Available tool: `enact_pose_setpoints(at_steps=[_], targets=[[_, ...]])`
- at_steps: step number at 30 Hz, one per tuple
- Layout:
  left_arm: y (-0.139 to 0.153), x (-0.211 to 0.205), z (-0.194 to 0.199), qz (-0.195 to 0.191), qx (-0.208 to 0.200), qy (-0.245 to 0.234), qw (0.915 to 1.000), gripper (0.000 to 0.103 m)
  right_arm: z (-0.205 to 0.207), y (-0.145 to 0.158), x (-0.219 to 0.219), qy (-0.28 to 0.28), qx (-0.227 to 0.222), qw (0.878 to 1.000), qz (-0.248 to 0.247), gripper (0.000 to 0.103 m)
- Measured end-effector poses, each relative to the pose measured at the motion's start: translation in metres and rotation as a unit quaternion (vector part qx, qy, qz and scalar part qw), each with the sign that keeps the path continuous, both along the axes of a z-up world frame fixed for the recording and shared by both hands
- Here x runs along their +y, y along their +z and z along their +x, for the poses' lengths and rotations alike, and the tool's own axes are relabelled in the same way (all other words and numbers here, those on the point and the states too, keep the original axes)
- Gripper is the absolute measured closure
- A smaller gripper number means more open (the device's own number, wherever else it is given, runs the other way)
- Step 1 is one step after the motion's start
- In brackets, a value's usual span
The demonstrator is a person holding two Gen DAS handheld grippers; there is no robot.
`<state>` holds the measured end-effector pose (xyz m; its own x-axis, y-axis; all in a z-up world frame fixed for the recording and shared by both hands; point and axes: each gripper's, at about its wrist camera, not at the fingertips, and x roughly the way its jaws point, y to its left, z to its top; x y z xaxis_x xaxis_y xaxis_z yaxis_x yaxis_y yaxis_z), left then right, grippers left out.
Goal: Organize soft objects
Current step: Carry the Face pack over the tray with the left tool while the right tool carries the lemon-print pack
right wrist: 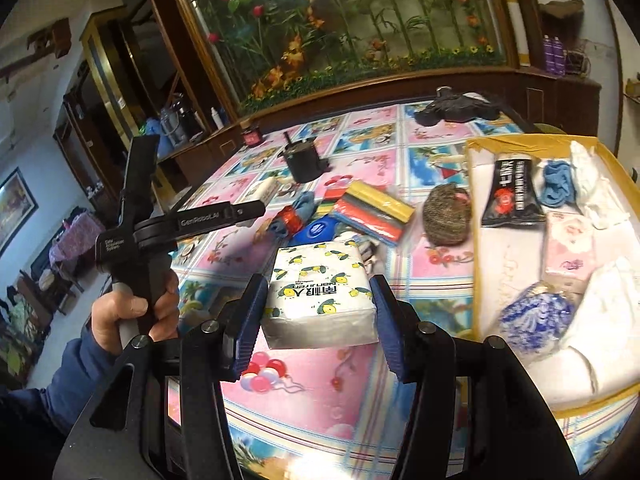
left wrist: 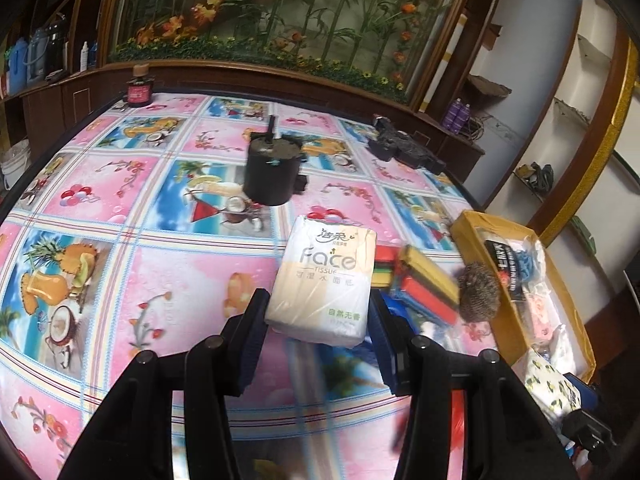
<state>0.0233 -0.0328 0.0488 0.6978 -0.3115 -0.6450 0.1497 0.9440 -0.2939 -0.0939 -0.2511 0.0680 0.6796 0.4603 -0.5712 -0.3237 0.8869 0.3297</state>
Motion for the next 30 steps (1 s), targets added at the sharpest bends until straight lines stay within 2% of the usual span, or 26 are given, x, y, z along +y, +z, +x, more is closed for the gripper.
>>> enact_pose_setpoints(at_steps=[8,12,17,22,26,30], targets=[[0.015,-0.076,-0.015,0.009,-0.017,-0.077,0.9968,0.054,-0.008,0.009,-0.041,-0.053,-0.016,0.998,0.013,0.051],[0.024,-0.122,-0.023,0.01,-0.018,-0.127,0.9916,0.054,-0.01,0.013,-0.072,-0.095,-0.023,0.995,0.019,0.051],[0.027,-0.183,-0.019,-0.003,0.005,-0.181,0.9834,0.054,-0.009,0.015,-0.118,-0.152,-0.018,0.987,0.045,0.051],[0.008,-0.225,-0.008,0.002,0.032,-0.198,0.9796,0.054,-0.001,0.017,-0.156,-0.204,-0.014,0.978,0.047,0.051],[-0.008,-0.238,-0.007,0.03,0.036,-0.205,0.9777,0.054,0.009,0.018,-0.181,-0.237,-0.009,0.971,0.038,0.051],[-0.01,-0.238,-0.013,0.04,0.027,-0.211,0.9764,0.054,0.025,0.017,-0.194,-0.257,-0.001,0.966,0.013,0.051]])
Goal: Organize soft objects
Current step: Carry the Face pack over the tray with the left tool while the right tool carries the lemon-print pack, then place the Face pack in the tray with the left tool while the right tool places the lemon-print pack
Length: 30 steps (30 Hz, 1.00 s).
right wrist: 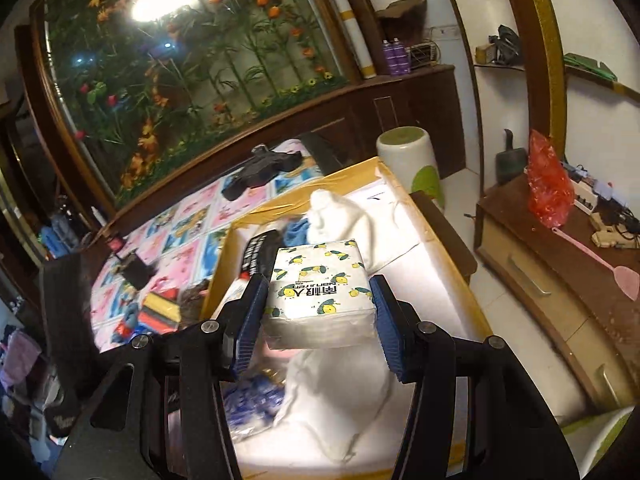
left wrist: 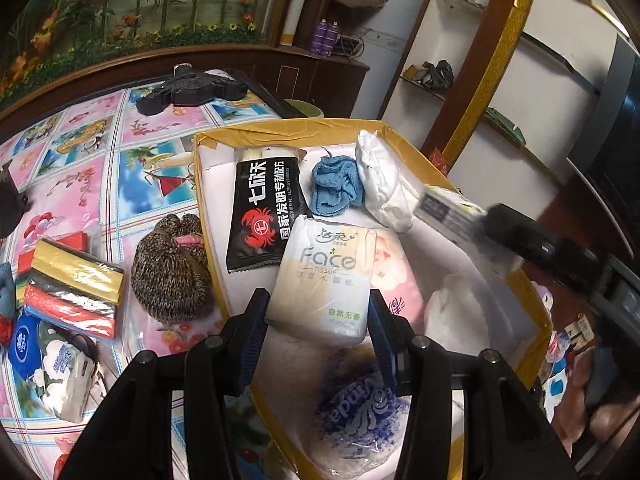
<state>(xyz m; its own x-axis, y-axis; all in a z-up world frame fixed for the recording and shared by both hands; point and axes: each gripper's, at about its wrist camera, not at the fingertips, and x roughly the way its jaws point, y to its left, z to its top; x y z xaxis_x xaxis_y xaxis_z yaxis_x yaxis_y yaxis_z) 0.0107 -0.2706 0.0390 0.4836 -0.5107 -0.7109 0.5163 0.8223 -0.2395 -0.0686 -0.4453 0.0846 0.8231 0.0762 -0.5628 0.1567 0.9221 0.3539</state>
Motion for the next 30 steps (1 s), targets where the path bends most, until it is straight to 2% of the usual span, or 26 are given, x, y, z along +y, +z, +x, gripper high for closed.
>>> enact_pose_setpoints(at_steps=[4,8,14,30], targets=[[-0.005,-0.007,0.003,-0.003,0.02,-0.011,0.9997,0.054,0.021,-0.005,-0.008,-0.004,0.021,1.0,-0.004,0.051],[-0.005,-0.01,-0.001,0.001,0.014,-0.019,0.9997,0.054,0.035,-0.01,-0.009,-0.005,0.047,0.998,-0.032,0.051],[-0.005,-0.014,-0.007,0.016,0.0,-0.021,0.9996,0.054,0.046,-0.02,-0.012,-0.019,0.074,0.996,-0.045,0.051],[-0.005,-0.011,-0.002,0.007,0.008,-0.015,0.9998,0.053,0.05,-0.035,-0.018,-0.015,0.12,0.992,-0.045,0.051]])
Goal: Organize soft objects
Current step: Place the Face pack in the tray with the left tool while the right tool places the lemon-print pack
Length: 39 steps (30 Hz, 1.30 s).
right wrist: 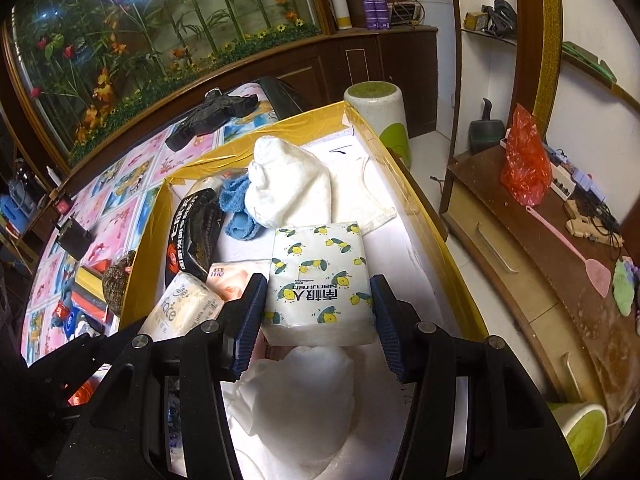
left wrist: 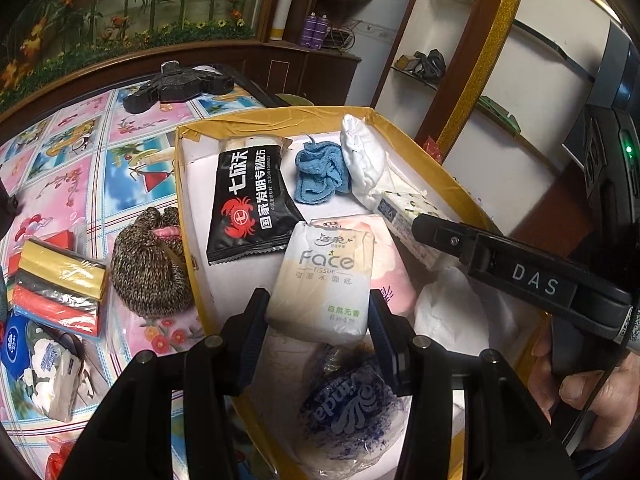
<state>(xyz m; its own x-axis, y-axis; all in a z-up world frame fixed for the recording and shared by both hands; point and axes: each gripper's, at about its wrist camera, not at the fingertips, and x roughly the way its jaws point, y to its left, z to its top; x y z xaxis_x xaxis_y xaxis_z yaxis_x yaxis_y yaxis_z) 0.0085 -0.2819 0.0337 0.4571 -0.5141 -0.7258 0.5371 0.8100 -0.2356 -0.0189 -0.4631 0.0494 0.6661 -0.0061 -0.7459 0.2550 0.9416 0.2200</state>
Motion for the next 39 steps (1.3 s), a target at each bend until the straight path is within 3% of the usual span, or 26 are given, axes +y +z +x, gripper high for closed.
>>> enact_pose_setpoints(at_steps=[25,30,33,39], targets=[[0.003,0.001,-0.006,0.004,-0.014,0.002,0.9999,0.045,-0.022,0.015,-0.003,-0.023,-0.02,0.999,0.014,0.05],[0.004,-0.002,-0.01,0.016,-0.026,-0.003,0.9995,0.043,-0.027,0.016,0.0,-0.023,-0.022,0.999,0.018,0.05],[0.006,-0.004,-0.014,0.021,-0.037,-0.007,0.9991,0.036,-0.031,0.016,0.003,-0.022,-0.021,0.999,0.02,0.05],[0.011,-0.001,-0.018,0.02,-0.056,-0.009,0.9982,0.035,-0.042,0.023,0.006,-0.026,-0.028,0.999,0.019,0.05]])
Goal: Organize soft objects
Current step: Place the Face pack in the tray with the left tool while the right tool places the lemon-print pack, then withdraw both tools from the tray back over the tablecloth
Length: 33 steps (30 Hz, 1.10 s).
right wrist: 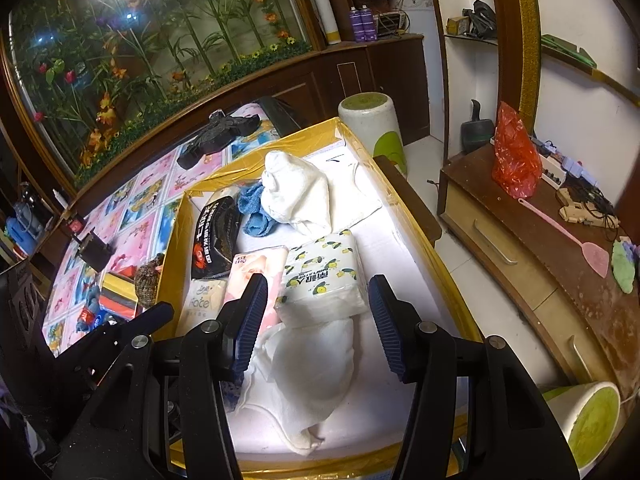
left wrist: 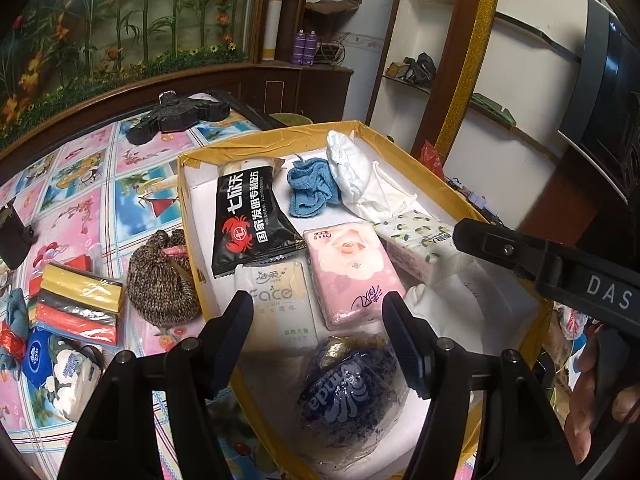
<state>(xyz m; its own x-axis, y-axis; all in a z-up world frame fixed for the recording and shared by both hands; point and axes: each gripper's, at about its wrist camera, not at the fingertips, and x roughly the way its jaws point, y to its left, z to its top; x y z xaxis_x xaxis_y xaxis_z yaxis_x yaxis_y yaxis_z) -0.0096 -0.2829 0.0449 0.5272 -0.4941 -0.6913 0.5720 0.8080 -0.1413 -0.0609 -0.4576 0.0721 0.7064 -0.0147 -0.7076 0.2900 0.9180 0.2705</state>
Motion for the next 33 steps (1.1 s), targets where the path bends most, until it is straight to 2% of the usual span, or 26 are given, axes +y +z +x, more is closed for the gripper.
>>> enact_pose_setpoints(at_steps=[7,17,26,33], targets=[[0.005,0.009,0.001,-0.025,0.011,0.0,0.9996,0.035,-0.011,0.004,0.006,-0.003,-0.008,1.0,0.007,0.05],[0.027,0.042,0.006,-0.057,-0.014,0.029,0.9979,0.035,-0.035,0.028,0.036,0.023,-0.043,0.999,0.007,0.05],[0.027,0.093,0.0,-0.066,0.014,0.038,0.997,0.035,-0.053,0.038,0.067,0.052,-0.057,0.997,0.002,0.05],[0.027,0.126,-0.012,-0.05,0.008,0.055,0.9972,0.035,-0.047,0.03,0.095,0.079,-0.046,0.996,-0.002,0.05]])
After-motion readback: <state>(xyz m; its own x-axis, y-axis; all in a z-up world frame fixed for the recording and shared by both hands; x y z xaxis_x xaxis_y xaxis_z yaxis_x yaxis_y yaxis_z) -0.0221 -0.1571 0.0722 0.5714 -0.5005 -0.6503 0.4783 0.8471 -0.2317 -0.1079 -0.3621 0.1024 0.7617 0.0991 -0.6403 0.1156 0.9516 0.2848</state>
